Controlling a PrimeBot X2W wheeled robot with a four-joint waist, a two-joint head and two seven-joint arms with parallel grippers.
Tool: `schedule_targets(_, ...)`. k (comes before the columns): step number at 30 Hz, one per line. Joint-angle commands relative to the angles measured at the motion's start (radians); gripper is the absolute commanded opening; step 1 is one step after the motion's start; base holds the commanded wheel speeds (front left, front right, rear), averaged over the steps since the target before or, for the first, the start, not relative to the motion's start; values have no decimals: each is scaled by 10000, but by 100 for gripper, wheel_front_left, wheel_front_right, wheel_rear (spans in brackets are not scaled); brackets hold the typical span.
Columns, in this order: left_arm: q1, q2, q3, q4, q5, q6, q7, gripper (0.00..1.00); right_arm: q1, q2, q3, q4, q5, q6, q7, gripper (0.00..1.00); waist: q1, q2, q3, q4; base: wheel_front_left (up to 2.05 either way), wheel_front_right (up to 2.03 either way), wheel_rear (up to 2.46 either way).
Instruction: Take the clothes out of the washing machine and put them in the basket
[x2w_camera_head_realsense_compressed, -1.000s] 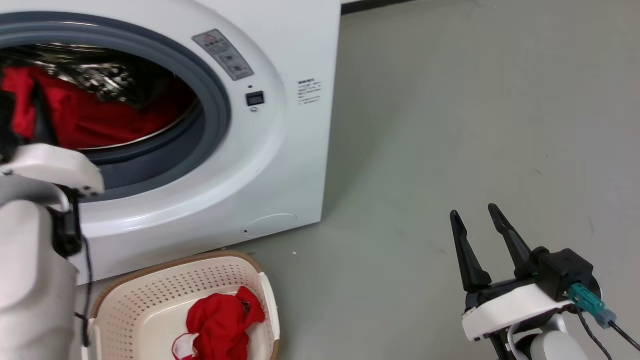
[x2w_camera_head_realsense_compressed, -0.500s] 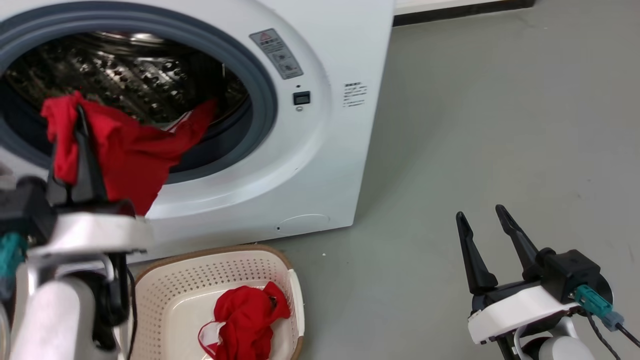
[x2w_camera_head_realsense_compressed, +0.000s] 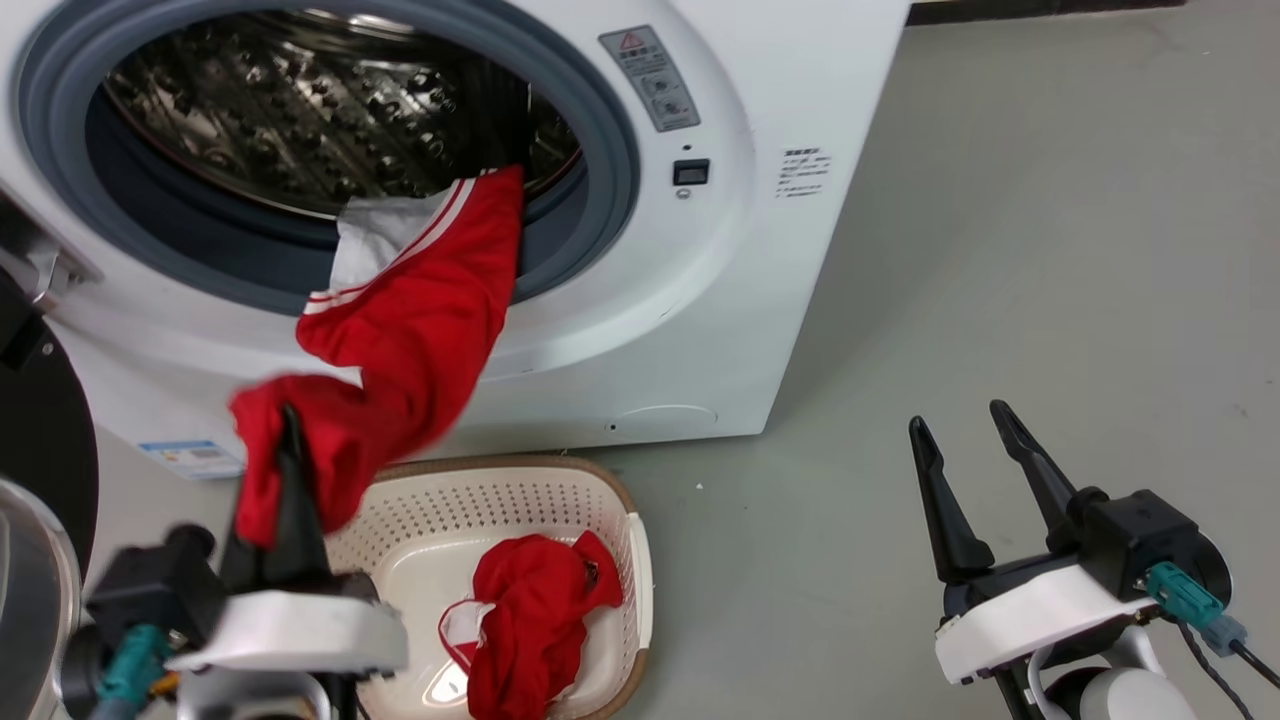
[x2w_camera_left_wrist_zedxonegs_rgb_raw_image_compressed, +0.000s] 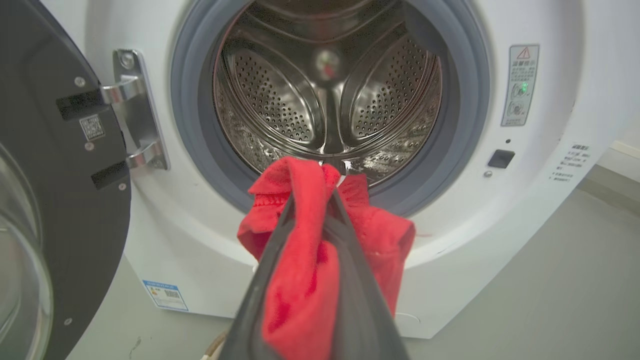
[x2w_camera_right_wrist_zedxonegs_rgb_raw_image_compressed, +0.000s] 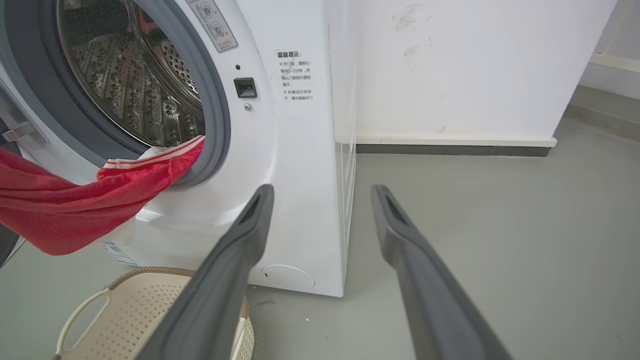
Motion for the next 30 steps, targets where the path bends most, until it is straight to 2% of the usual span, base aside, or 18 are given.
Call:
schedule_targets(1, 167, -74, -33, 110, -64, 55, -10, 0, -31, 2, 5, -78, -73, -7, 5, 100, 0, 0, 135, 115, 0, 0, 0)
schedule_targets(7, 567, -623, -434, 1639, -632, -286, -405, 0, -298, 2, 71, -230, -123, -7, 80, 100, 0, 0, 610, 251, 0, 0, 0)
schedule_targets(15, -468, -1191, -477, 4846, -1198, -847, -1408, 0, -861, 2, 72, -363, -129, -7, 16, 100, 0, 0, 1755, -93, 0, 0, 0)
schedule_targets(22, -2120, -1192, -127, 7522, -1401, -1238, -2064, 0, -1301, 3, 66, -307, -4, -7, -163, 100, 0, 0, 2902, -647, 0, 0, 0)
schedule_targets(30, -4236, -748, 402, 10259, -1429, -1480, -2353, 0, -1942, 5, 193, -176, 251, -7, -549, 100, 0, 0, 4292, -1394, 0, 0, 0)
